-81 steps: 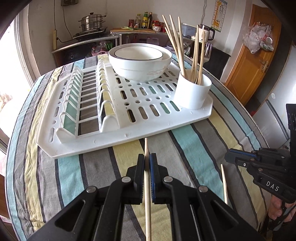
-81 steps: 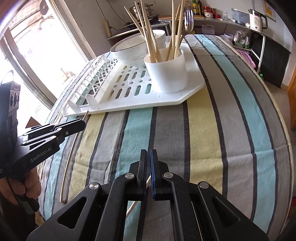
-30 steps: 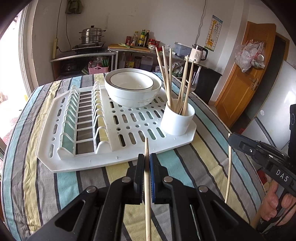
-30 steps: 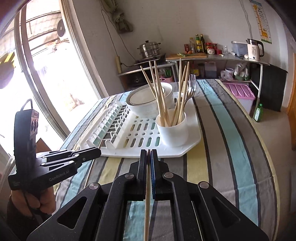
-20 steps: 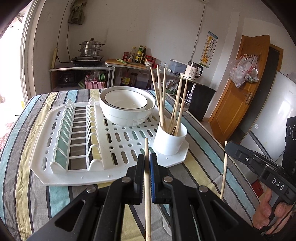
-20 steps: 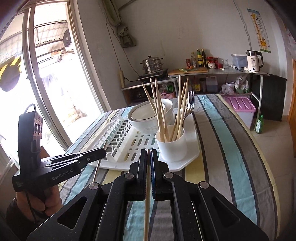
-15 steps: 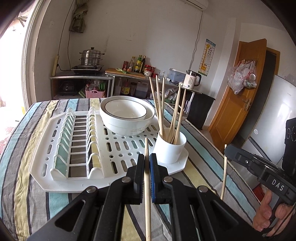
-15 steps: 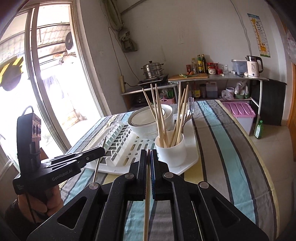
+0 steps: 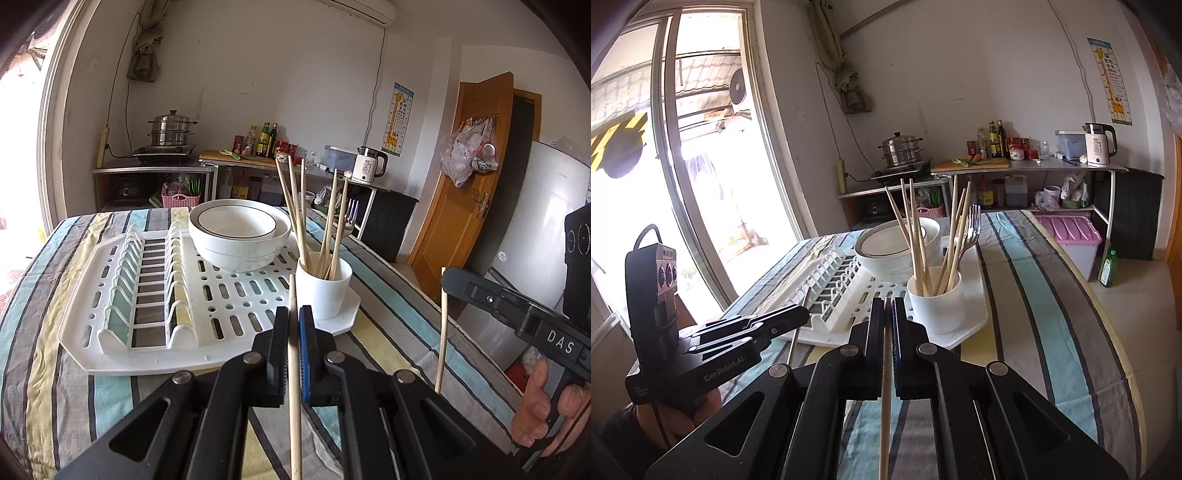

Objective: Organize utensils
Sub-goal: 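Carry the chopstick with the right tool toward the white cup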

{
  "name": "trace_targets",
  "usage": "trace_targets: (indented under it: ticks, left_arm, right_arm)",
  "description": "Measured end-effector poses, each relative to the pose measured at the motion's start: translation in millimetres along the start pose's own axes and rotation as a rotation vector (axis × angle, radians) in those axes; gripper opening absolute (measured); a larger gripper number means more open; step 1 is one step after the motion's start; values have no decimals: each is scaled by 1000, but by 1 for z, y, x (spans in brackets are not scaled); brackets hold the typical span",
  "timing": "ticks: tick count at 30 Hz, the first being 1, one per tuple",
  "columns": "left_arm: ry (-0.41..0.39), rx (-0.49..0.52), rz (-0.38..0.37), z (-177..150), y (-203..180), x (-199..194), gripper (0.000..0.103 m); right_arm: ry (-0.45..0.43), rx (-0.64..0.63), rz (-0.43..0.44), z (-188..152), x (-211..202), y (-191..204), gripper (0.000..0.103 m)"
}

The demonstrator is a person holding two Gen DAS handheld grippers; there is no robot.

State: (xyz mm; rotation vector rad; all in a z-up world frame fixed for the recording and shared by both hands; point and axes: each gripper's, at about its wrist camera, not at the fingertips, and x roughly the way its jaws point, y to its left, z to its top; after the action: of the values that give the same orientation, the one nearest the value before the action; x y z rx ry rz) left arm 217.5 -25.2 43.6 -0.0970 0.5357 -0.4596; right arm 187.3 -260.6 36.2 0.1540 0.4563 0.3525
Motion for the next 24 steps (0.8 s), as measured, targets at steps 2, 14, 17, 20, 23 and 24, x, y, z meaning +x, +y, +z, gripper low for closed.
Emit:
trace_targets:
  ticks: [2, 14, 17, 20, 23, 24]
  left_arm:
    - [-14, 5, 1, -2, -2, -8, 6]
    - [-24, 30, -9, -24, -11, -37, 6]
    - [-27, 24, -19, -26, -10, -45, 6]
    - [-24, 20, -18, -30, -9, -51, 6]
    - [-28, 17, -14, -37, -7, -59, 6]
    - [-32, 18, -9, -38, -7, -62, 6]
  right_arm:
    - [-10, -5, 5, -1, -5, 1, 3]
    - [-35, -32, 25, -5, -24, 10, 3]
    - [-36, -35, 26, -5, -27, 10, 3]
    - [-38, -37, 26, -5, -30, 9, 3]
    - [-40, -39, 26, -5, -32, 9, 3]
    - [-40, -39, 26, -6, -32, 8, 3]
